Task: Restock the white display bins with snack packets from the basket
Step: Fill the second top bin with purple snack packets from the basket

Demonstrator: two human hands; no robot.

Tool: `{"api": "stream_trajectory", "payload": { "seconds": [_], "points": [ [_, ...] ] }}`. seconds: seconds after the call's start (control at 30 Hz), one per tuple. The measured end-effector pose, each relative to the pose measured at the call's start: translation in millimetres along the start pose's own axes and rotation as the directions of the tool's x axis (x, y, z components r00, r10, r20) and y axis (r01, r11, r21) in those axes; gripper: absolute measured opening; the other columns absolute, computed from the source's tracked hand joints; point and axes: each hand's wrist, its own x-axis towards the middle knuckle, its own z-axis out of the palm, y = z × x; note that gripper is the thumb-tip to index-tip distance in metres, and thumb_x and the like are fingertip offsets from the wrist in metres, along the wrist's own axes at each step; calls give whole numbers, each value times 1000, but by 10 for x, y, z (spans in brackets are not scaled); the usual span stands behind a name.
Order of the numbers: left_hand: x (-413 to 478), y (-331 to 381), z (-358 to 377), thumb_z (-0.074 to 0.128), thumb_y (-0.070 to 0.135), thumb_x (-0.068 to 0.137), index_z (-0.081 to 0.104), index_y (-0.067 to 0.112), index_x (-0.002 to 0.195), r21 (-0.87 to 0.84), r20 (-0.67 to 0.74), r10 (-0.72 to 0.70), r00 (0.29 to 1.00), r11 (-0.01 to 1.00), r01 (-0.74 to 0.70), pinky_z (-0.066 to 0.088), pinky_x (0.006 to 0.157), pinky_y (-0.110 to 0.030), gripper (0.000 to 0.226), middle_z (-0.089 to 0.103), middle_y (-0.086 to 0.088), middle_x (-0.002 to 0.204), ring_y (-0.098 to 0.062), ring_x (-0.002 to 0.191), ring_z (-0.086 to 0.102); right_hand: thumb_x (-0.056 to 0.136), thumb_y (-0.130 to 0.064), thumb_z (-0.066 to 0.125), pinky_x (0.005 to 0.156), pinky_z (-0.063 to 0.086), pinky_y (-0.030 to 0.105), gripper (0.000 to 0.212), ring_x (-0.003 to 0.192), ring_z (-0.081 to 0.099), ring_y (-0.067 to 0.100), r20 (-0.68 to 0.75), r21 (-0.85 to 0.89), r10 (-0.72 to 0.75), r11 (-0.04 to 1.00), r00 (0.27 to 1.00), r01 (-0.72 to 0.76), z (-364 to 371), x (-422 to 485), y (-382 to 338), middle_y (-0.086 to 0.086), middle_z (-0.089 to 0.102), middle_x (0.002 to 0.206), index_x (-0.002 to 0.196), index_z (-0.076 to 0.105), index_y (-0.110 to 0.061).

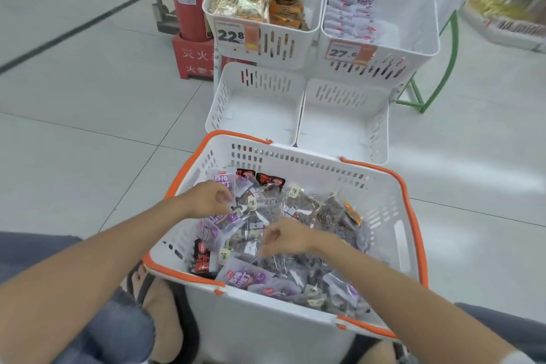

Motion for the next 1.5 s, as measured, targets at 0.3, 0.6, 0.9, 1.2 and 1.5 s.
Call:
{"api": "stream_trajectory", "payload": {
  "seconds": [0.3, 0.6, 0.9, 1.2, 1.5],
  "points": [
    [-43, 237, 103, 75, 38, 84, 57, 13, 124, -411, 19, -59, 998, 910, 62, 52, 83, -28, 50, 58, -5, 120, -22, 105, 61, 96, -20, 58, 65, 53, 25, 24, 58, 59, 8, -257, 14, -37, 999, 966, 42, -235, -82, 63, -5, 68, 71, 74, 66, -19],
    [78, 244, 267, 72, 20, 87, 31, 16, 144, -361, -212, -192, 958, 927, 106, 41, 95, -35, 70, 34, -15, 151, -30, 127, 44, 89, -28, 68, 90, 55, 37, 25, 90, 65, 16, -162, -24, -34, 999, 986, 30, 190, 47, 49, 2, 69, 102, 109, 67, -12],
    [127, 119, 226, 68, 27, 89, 47, 12, 133, -521, -192, -286, 939, 840, 149, 45, 83, -33, 51, 50, -10, 136, -22, 102, 56, 93, -22, 64, 53, 42, 9, 21, 49, 51, -6, -252, 113, -63, 989, 966, 94, 9, 69, 29, -1, 68, 75, 92, 73, -3],
    [151, 246, 241, 69, 36, 89, 50, 13, 126, -531, -292, -317, 902, 838, 123, 46, 94, -37, 47, 48, -8, 138, -24, 107, 55, 91, -7, 61, 53, 45, 23, 19, 45, 46, 10, -233, 137, 10, 990, 973, 23, 142, 122, 93, 0, 57, 58, 76, 70, 0],
    [210, 562, 434, 75, 2, 80, 53, -3, 117, -828, 8, -209, 978, 547, 124, 61, 64, -25, 43, 70, -18, 104, -21, 81, 74, 83, -23, 74, 93, 49, 41, 31, 96, 65, 26, -69, 451, 25, 892, 997, 8, -113, -140, 146, 13, 68, 107, 110, 59, -20]
  ]
}}
